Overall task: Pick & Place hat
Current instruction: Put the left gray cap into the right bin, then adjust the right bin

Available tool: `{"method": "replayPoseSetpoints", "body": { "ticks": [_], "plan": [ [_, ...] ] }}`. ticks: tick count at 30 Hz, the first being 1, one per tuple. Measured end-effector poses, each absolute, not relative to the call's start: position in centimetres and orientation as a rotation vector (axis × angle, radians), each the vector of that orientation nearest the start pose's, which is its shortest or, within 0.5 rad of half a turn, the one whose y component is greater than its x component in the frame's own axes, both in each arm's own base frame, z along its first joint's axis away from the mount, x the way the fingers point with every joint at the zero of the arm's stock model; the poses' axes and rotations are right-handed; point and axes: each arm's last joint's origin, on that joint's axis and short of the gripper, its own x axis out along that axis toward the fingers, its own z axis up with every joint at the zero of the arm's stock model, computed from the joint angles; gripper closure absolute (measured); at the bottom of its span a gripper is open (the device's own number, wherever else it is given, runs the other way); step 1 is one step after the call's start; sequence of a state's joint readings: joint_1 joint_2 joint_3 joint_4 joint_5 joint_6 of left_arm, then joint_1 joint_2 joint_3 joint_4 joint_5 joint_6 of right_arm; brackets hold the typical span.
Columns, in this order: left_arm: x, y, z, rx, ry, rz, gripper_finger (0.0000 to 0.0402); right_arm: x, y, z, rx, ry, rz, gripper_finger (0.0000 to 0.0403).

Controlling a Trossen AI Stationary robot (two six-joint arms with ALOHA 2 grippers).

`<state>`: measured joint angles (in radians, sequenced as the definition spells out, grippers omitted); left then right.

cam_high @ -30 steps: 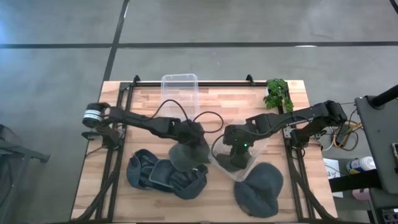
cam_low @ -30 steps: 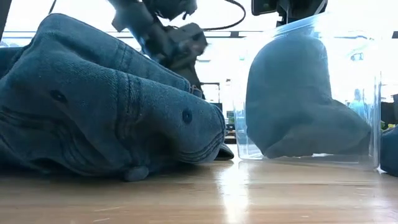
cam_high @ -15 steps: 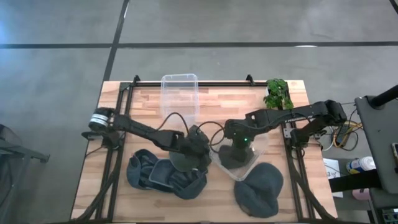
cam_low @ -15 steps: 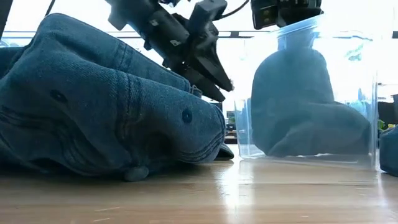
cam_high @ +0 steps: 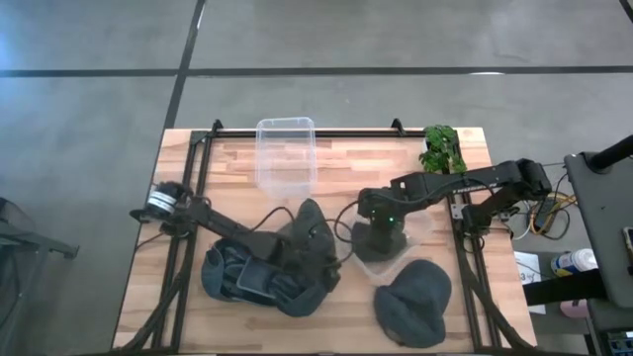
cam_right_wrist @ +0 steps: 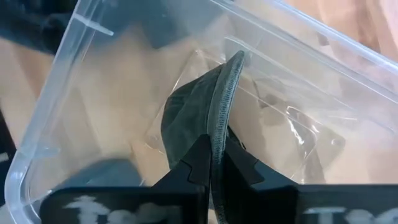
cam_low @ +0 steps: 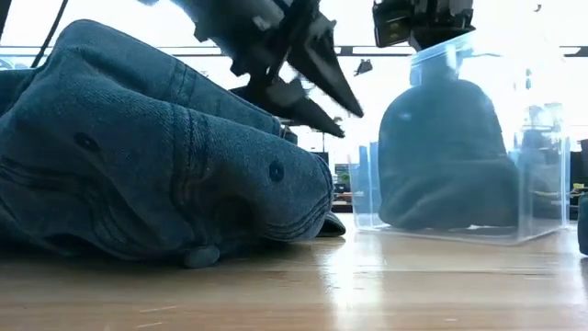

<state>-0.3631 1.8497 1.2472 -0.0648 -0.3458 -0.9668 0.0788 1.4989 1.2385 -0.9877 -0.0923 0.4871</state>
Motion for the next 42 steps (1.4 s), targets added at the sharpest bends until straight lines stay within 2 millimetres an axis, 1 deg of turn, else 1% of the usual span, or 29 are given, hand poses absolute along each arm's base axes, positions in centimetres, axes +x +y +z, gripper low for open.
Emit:
{"method": "replayPoseSetpoints", "body": {
  "ticks": [3,6,9,11,16,20,22,24,27,30,32,38,42],
  "plan": [
    [38.5,-14.4,21.2,-0.666,0.485,0.230,0.0292,28.5,2.4,26.9,0.464,1.239,-0.195,0.0388],
    [39.6,-14.8,21.0,-0.655,0.395,0.191,0.0292,29.0,2.7,27.1,0.521,1.183,-0.212,0.0389],
    [41.4,-15.0,20.4,-0.611,0.335,0.166,0.0292,29.4,3.1,27.3,0.603,1.139,-0.216,0.0389],
    [42.8,-15.1,19.7,-0.562,0.332,0.169,0.0292,29.7,3.6,27.2,0.646,1.129,-0.215,0.0389],
    [46.2,-16.0,18.4,-0.485,0.325,0.163,0.0292,29.9,5.2,26.4,0.712,1.172,-0.261,0.0389],
    [47.6,-16.5,18.2,-0.465,0.278,0.229,0.0292,29.6,5.9,26.3,0.757,1.180,-0.312,0.0381],
    [47.9,-16.4,18.2,-0.452,0.254,0.268,0.0292,29.5,6.1,26.5,0.773,1.154,-0.361,0.0368],
    [48.1,-15.9,18.4,-0.432,0.218,0.307,0.0292,29.2,6.1,26.9,0.793,1.116,-0.397,0.0352],
    [48.3,-15.2,18.5,-0.405,0.168,0.355,0.0292,29.2,5.9,27.3,0.803,1.077,-0.417,0.0325],
    [48.5,-14.8,18.4,-0.384,0.165,0.363,0.0292,29.0,5.8,27.4,0.777,1.066,-0.427,0.0300],
    [48.4,-14.9,18.6,-0.352,0.172,0.355,0.0292,28.6,5.7,27.8,0.752,1.059,-0.415,0.0287],
    [47.7,-16.2,19.9,-0.221,0.180,0.312,0.0292,26.7,5.5,30.3,0.707,1.002,-0.325,0.0259],
    [47.6,-16.0,20.8,-0.172,0.175,0.311,0.0292,26.0,5.5,31.2,0.715,0.972,-0.308,0.0248]
  ]
}}
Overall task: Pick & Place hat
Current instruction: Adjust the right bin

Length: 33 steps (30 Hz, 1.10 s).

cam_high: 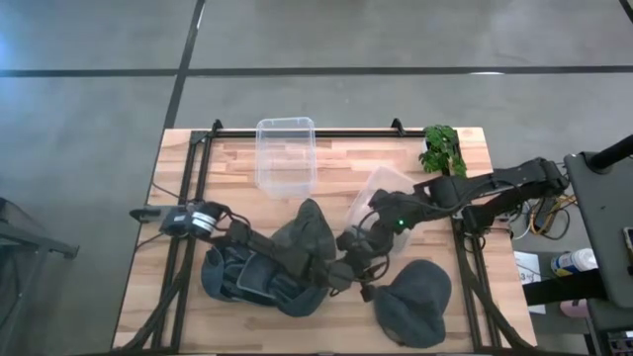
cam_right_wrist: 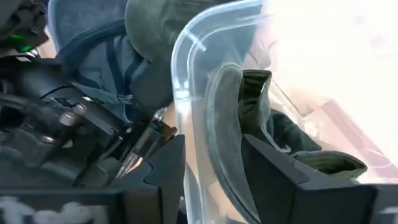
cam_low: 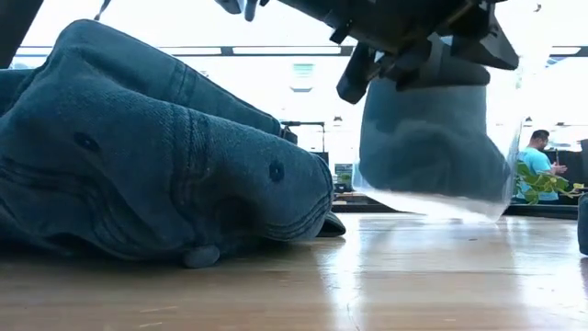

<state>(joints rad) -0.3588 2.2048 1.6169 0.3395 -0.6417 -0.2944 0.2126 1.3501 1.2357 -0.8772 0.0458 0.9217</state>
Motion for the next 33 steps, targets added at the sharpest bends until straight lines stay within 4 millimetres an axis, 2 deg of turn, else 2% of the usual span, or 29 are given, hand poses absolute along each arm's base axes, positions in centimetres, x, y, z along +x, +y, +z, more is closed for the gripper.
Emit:
{"method": "replayPoseSetpoints", "body": {
  "ticks": [3,8,15,22,26,29,33],
  "plan": [
    [47.4,-15.9,20.9,-0.157,0.196,0.322,0.0292,25.8,5.8,31.0,0.713,0.979,-0.311,0.0243],
    [47.1,-15.9,20.0,-0.190,0.275,0.339,0.0292,25.3,6.2,31.0,0.689,1.010,-0.314,0.0247],
    [46.4,-16.3,19.3,-0.146,0.367,0.344,0.0292,22.5,5.8,31.4,0.596,1.105,-0.428,0.0255],
    [44.4,-16.7,21.0,-0.071,0.484,0.355,0.0292,19.5,5.6,31.8,0.650,1.184,-0.594,0.0257],
    [42.3,-16.5,20.9,0.018,0.636,0.430,0.0292,18.2,5.9,32.5,0.770,1.146,-0.655,0.0258],
    [40.2,-16.3,22.7,0.093,0.655,0.548,0.0292,17.6,6.4,32.2,0.844,1.133,-0.696,0.0253],
    [37.9,-15.0,24.2,0.183,0.673,0.663,0.0292,17.4,7.2,30.5,0.880,1.155,-0.752,0.0246]
  ]
}}
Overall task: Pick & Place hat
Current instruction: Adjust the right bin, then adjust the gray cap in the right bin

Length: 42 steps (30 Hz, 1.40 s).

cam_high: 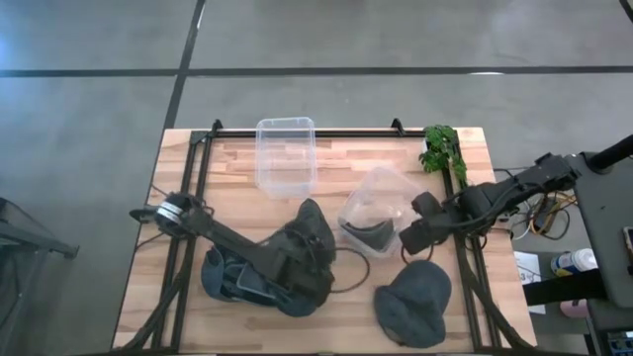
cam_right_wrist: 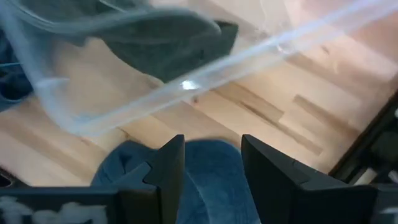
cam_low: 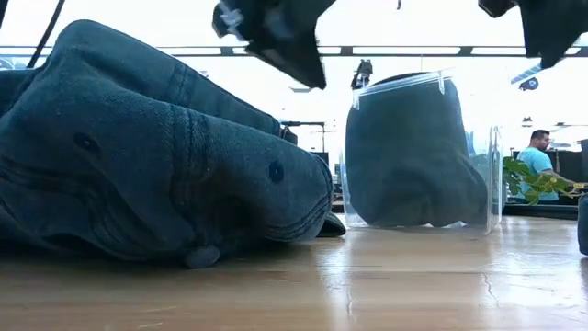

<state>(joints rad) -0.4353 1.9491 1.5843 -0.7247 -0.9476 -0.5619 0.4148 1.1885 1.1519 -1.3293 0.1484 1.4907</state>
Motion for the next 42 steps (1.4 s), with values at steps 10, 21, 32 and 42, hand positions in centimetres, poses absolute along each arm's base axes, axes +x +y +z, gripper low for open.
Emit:
{"method": "replayPoseSetpoints", "body": {
  "ticks": [10,21,32,42],
  "plan": [
    [36.7,-8.4,22.0,0.164,0.618,0.730,0.0292,17.3,7.1,26.7,0.804,1.181,-0.786,0.0248],
    [39.0,-5.7,22.4,0.227,0.461,0.535,0.0292,17.4,4.9,25.7,0.581,1.219,-0.780,0.0259],
    [38.9,-7.1,22.3,0.124,0.438,0.467,0.0292,18.6,0.1,25.9,0.404,1.213,-0.784,0.0270],
    [38.1,-6.6,22.5,0.124,0.482,0.563,0.0292,17.0,-1.7,31.7,0.369,1.179,-0.613,0.0267]
  ]
}}
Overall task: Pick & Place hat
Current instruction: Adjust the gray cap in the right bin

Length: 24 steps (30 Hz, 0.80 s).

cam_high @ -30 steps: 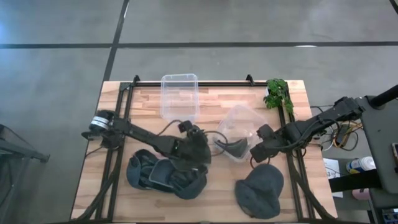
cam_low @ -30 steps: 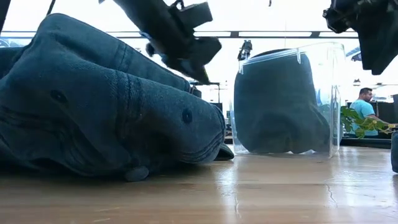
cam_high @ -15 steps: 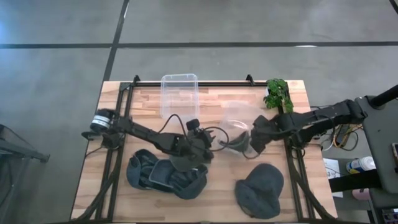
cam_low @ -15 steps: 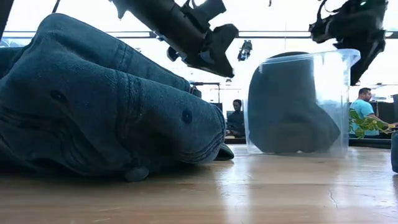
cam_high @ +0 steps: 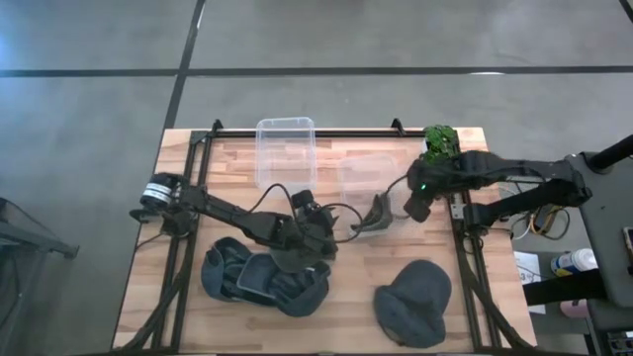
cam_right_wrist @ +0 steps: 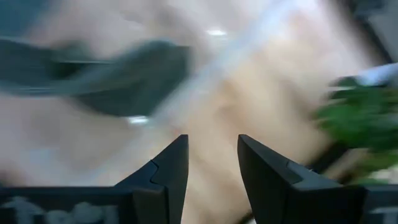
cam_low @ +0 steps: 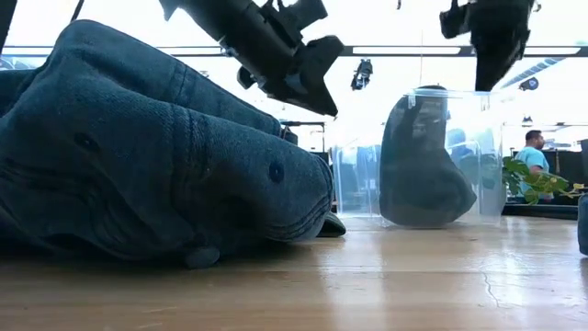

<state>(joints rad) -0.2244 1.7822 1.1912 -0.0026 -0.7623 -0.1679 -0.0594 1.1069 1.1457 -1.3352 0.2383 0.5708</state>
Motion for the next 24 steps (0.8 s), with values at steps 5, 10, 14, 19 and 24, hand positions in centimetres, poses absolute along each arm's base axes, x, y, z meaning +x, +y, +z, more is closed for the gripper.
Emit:
{"method": "replayPoseSetpoints", "body": {
  "ticks": [5,10,14,19,24],
  "plan": [
    [38.0,-6.9,22.5,0.060,0.469,0.563,0.0292,17.8,-1.4,34.3,0.361,1.172,-0.307,0.0257],
    [37.8,-7.7,22.4,0.064,0.486,0.523,0.0292,19.4,0.2,34.3,-0.251,1.234,0.003,0.0259],
    [37.6,-8.6,22.4,0.069,0.485,0.500,0.0292,21.4,1.0,33.9,-0.426,1.250,0.022,0.0255],
    [37.3,-9.3,22.3,0.047,0.485,0.489,0.0292,23.4,2.4,32.7,-0.573,1.300,0.165,0.0243],
    [37.2,-9.4,22.1,0.021,0.497,0.498,0.0292,24.8,3.6,31.2,-0.680,1.352,0.275,0.0233]
  ]
}}
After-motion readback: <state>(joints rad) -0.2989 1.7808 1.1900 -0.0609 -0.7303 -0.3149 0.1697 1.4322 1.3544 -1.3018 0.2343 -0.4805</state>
